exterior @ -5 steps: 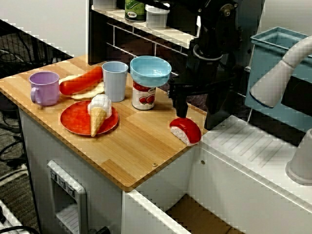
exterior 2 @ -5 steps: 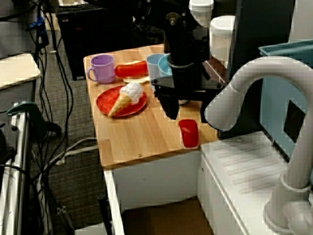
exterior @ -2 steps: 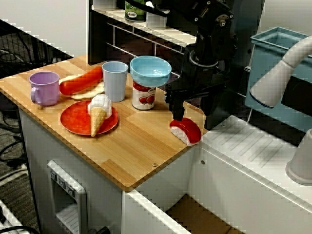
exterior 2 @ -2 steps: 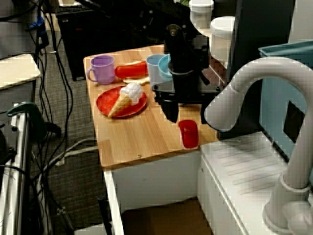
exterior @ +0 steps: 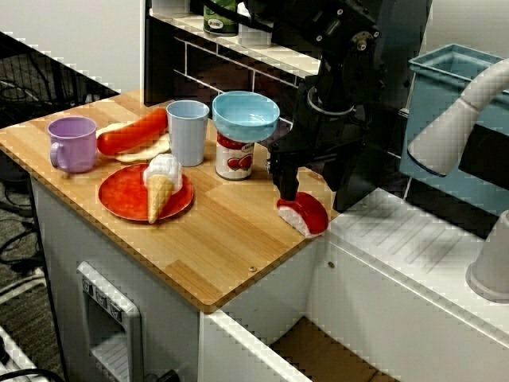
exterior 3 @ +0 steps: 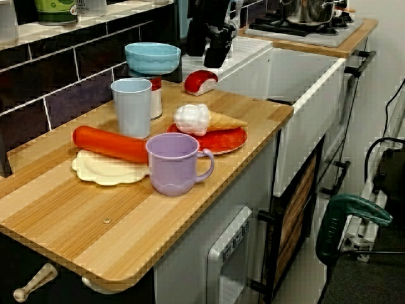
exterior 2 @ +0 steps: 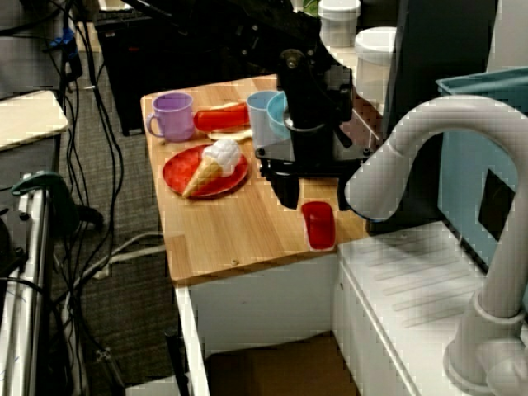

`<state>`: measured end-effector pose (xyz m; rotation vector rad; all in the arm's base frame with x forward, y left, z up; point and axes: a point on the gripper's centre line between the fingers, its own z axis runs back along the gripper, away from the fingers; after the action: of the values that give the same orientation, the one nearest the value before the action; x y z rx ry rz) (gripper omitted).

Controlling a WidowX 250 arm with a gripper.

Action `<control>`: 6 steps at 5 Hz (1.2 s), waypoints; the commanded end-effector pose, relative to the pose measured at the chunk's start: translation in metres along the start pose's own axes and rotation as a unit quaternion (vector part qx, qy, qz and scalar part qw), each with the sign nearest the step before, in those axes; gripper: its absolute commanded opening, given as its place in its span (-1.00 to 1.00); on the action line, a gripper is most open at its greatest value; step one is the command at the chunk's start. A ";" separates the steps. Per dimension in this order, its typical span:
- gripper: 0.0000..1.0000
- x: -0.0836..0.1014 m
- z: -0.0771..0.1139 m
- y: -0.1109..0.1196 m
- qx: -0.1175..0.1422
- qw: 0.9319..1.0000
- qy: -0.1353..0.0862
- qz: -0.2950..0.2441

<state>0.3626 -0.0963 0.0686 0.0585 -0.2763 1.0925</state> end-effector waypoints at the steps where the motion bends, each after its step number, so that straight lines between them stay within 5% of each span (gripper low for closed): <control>1: 1.00 0.005 -0.002 -0.001 -0.011 1.000 -0.016 0.023; 6: 1.00 0.002 -0.020 0.005 -0.003 0.999 -0.030 0.033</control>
<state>0.3565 -0.0901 0.0381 0.1050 -0.3117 1.1615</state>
